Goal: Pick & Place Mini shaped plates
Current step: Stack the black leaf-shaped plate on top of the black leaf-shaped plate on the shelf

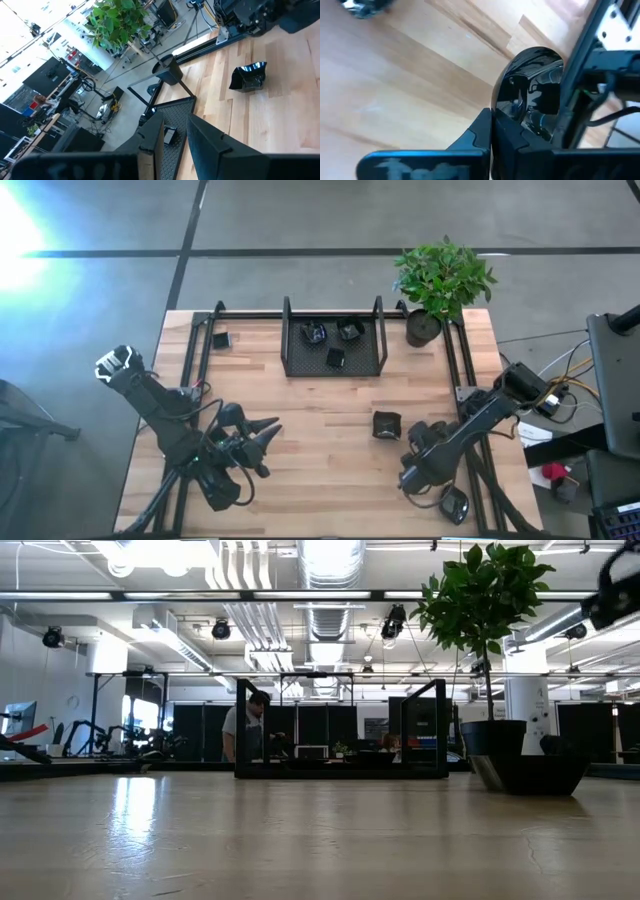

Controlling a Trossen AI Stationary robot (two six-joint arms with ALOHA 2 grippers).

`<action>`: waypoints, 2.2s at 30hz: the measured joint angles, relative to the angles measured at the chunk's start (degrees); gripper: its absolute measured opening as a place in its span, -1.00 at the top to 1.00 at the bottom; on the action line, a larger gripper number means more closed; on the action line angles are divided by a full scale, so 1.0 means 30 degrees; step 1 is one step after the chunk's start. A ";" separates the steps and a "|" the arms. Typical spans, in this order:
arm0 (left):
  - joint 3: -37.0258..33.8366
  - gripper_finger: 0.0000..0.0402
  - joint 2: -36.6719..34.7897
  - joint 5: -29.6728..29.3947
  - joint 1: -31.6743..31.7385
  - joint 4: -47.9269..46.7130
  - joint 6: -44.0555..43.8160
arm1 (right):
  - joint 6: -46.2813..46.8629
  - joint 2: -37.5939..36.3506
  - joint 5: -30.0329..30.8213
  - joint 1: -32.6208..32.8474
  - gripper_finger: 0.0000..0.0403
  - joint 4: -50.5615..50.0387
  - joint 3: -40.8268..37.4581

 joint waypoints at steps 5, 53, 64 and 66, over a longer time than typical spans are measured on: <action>0.0000 0.59 0.0000 -0.0007 0.0005 0.0000 -0.0058 | -0.0697 0.0000 0.0575 0.0427 0.96 -0.1002 0.1768; 0.0000 0.59 0.2045 0.9193 0.2804 0.7403 1.2273 | -3.4843 0.1719 1.3095 -0.2449 0.96 1.0474 0.8195; 0.0000 0.59 0.2769 0.9940 0.4039 0.8653 1.4230 | -3.6111 0.1719 1.3012 -0.2584 0.96 1.0617 0.8231; 0.0000 0.59 0.2939 0.9976 0.4150 0.8648 1.4536 | -3.6102 0.1719 1.3007 -0.2584 0.96 1.0716 0.8215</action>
